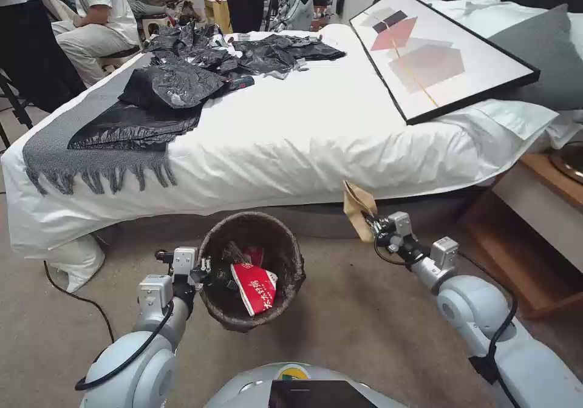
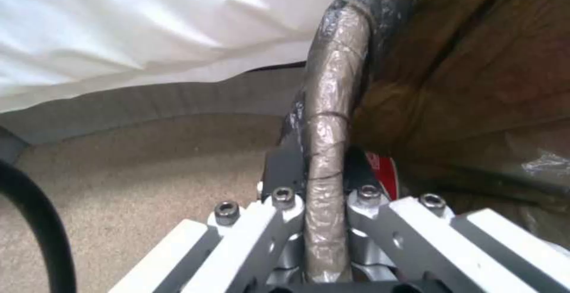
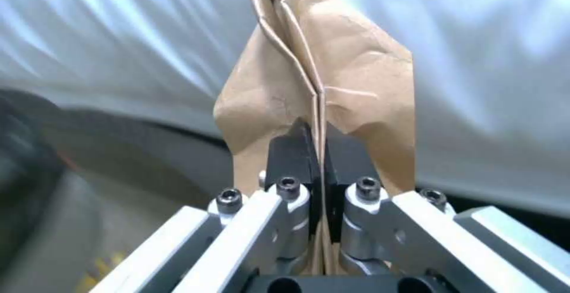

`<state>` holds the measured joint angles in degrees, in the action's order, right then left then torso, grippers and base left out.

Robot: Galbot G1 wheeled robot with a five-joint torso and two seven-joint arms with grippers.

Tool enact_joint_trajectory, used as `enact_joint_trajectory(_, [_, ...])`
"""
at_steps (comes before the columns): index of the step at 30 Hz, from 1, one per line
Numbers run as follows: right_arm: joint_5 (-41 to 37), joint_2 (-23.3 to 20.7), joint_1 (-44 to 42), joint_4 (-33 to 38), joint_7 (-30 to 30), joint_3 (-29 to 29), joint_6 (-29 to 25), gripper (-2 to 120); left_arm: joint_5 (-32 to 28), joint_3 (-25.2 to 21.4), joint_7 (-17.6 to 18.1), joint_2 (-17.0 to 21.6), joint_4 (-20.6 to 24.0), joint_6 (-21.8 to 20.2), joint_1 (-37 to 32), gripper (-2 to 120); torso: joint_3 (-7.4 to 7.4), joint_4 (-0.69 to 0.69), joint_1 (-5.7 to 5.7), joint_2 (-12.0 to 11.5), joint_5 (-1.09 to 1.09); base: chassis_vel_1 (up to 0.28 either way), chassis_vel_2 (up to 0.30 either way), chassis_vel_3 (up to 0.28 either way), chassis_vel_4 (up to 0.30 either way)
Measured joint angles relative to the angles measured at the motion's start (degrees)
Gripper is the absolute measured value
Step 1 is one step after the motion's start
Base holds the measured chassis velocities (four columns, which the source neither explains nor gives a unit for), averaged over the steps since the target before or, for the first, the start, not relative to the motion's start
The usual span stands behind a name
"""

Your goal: Pick up the trash bin, then pick up the garbage from the floor and place it into the trash bin.

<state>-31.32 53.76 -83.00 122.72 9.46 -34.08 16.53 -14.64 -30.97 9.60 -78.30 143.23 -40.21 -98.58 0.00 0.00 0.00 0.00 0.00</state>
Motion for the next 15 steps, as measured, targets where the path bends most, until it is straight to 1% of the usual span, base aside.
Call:
enact_joint_trajectory(1, [-1.43, -0.5, 0.79, 3.37, -0.19, 0.67, 1.12, 0, 0.01, 0.0, -0.01, 0.05, 0.0, -0.02, -0.02, 2, 0.0, -0.01, 0.0, 0.0, -0.01, 0.0, 0.0, 0.0, 0.0])
enact_joint_trajectory(2, [-2.09, -0.81, 1.33, 4.94, -0.18, 1.4, 1.6, 0, 0.01, 0.0, -0.01, 0.09, 0.0, -0.02, -0.02, 2, 0.0, 0.0, 0.0, 0.0, 0.0, 0.0, 0.0, 0.0, 0.0])
enact_joint_trajectory(3, [-2.09, -0.81, 1.33, 4.94, -0.18, 1.4, 1.6, 0, 0.01, 0.0, -0.01, 0.09, 0.0, -0.02, -0.02, 2, 0.0, 0.0, 0.0, 0.0, 0.0, 0.0, 0.0, 0.0, 0.0])
enact_joint_trajectory(5, [-3.49, -1.52, 2.89, 7.6, -0.5, 3.66, 2.66, 0, 0.01, 0.0, 0.02, 0.11, 0.0, -0.03, -0.01, 2, 0.0, 0.0, 0.0, 0.0, -0.02, 0.0, 0.0, 0.0, 0.0])
enact_joint_trajectory(7, [-3.89, -1.73, 3.43, 8.18, -0.74, 4.43, 2.93, 0, 0.01, 0.0, 0.02, 0.12, 0.0, -0.03, -0.01, 2, 0.0, 0.01, 0.0, 0.0, 0.0, 0.0, 0.0, 0.0, 0.0])
enact_joint_trajectory(9, [-4.92, -2.42, 5.86, 9.5, -1.62, 7.8, 3.68, 0, 0.0, -0.01, 0.06, 0.22, 0.0, -0.03, -0.04, 2, 0.0, 0.0, 0.0, 0.0, -0.02, 0.0, 0.0, 0.0, 0.0])
enact_joint_trajectory(11, [-5.1, -2.58, 6.82, 9.62, -1.87, 8.94, 3.9, 0, -0.01, -0.01, 0.07, 0.31, 0.0, -0.03, -0.06, 2, 0.0, 0.0, 0.0, 0.0, 0.0, 0.0, 0.0, 0.0, 0.0])
enact_joint_trajectory(12, [-5.47, -2.88, 9.25, 9.66, -2.37, 11.8, 4.38, 0, -0.04, -0.08, 0.12, 0.68, 0.0, -0.03, -0.14, 2, 0.0, 0.01, 0.0, 0.0, -0.01, 0.0, 0.0, 0.0, 0.0])
enact_joint_trajectory(13, [-5.68, -3.0, 10.32, 9.66, -2.51, 12.98, 4.56, 0, -0.04, -0.16, 0.13, 0.84, 0.0, -0.03, -0.18, 2, 0.0, 0.0, 0.0, 0.0, -0.01, 0.0, 0.0, 0.0, 0.0])
enact_joint_trajectory(14, [-5.68, -3.0, 10.32, 9.66, -2.51, 12.98, 4.56, 0, -0.04, -0.16, 0.13, 0.84, 0.0, -0.03, -0.18, 2, 0.0, 0.0, 0.0, 0.0, -0.01, 0.0, 0.0, 0.0, 0.0])
enact_joint_trajectory(15, [-6.0, -3.17, 11.73, 9.66, -2.53, 14.57, 4.99, 0, -0.07, -0.26, 0.14, 1.0, 0.0, -0.04, -0.24, 2, 0.0, 0.0, 0.0, 0.0, 0.0, 0.0, 0.0, 0.0, 0.0])
